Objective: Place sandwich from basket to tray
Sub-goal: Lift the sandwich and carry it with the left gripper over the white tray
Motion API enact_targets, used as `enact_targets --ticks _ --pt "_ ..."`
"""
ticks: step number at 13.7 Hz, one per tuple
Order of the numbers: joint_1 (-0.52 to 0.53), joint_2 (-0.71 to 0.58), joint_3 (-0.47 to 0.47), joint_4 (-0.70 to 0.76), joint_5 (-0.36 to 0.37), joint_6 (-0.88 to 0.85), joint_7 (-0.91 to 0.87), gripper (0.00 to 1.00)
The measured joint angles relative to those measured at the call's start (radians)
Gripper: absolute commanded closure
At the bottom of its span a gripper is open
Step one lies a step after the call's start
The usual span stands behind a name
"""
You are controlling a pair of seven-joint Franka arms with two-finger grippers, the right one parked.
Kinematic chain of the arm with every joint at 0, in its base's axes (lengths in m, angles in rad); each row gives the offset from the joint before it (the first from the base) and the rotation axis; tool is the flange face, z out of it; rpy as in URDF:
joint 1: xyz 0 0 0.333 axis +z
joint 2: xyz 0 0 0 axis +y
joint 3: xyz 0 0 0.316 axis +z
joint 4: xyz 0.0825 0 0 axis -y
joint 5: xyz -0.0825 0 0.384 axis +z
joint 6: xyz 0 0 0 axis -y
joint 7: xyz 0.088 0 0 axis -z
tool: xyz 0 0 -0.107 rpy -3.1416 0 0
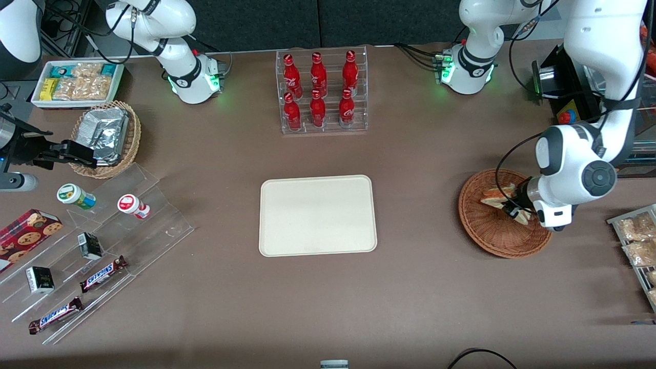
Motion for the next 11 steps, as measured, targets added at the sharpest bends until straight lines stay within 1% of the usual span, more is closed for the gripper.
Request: enact_targets --ticks 2,6,11 --pt "-0.038 -0.024 -0.021 0.086 0.003 -0.107 0.002 1.00" --pt "-0.174 -0.031 -0.038 0.230 0.003 -0.218 -0.003 1.00" --pt "-0.368 -0.026 -0.042 0.310 0.002 -0.244 -0.039 0.98"
